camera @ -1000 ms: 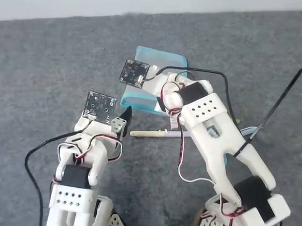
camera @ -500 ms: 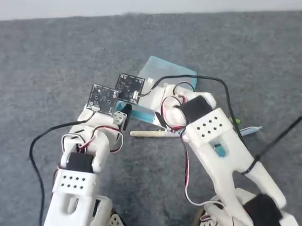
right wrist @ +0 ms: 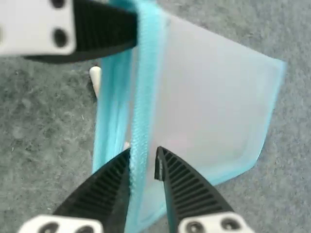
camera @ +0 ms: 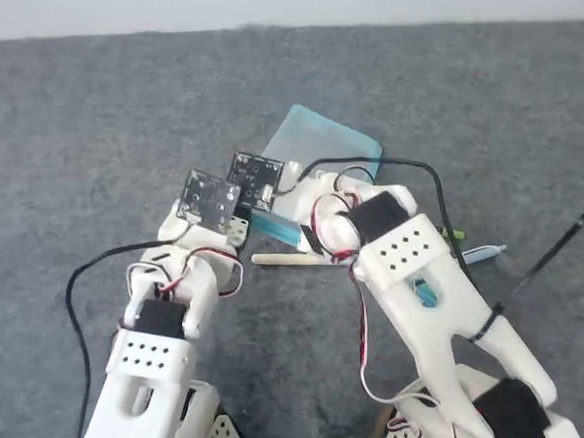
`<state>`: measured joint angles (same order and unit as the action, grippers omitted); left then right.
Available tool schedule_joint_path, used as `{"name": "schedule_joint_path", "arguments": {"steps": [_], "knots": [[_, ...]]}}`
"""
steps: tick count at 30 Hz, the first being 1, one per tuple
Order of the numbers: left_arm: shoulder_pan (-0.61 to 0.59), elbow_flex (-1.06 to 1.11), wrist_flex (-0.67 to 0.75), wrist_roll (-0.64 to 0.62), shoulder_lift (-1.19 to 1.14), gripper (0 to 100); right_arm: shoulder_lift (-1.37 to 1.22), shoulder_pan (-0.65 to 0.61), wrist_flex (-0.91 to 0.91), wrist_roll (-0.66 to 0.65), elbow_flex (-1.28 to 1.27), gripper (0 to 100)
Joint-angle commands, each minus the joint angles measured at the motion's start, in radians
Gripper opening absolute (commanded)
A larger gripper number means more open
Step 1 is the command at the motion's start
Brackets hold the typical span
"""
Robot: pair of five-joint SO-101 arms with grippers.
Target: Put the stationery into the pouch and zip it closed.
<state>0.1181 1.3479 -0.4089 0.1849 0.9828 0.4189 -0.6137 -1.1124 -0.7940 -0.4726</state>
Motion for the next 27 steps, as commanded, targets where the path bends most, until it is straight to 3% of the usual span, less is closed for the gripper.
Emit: {"name": "schedule_joint_path", "arguments": {"steps": [1,7,13,21,27], "knots": [[0.009,0.012,0.061,0.023,-0.032,1,0.137,-0.062,-0.001,-0.046,-0.028,0.8],[0.003,0.002,0.061,-0.026,-0.023,1,0.211,-0.039,-0.002,-0.034,-0.052,0.8],[-0.143,-0.061,0.014,-0.155,-0.032,1,0.211,0.068,0.036,0.184,-0.052,2.5],[-0.199,-0.071,-0.003,-0.259,-0.032,1,0.209,0.116,-0.042,0.276,-0.055,24.0],[-0.252,-0.084,-0.003,-0.279,-0.032,1,0.209,0.209,-0.163,0.278,-0.058,18.0]]}}
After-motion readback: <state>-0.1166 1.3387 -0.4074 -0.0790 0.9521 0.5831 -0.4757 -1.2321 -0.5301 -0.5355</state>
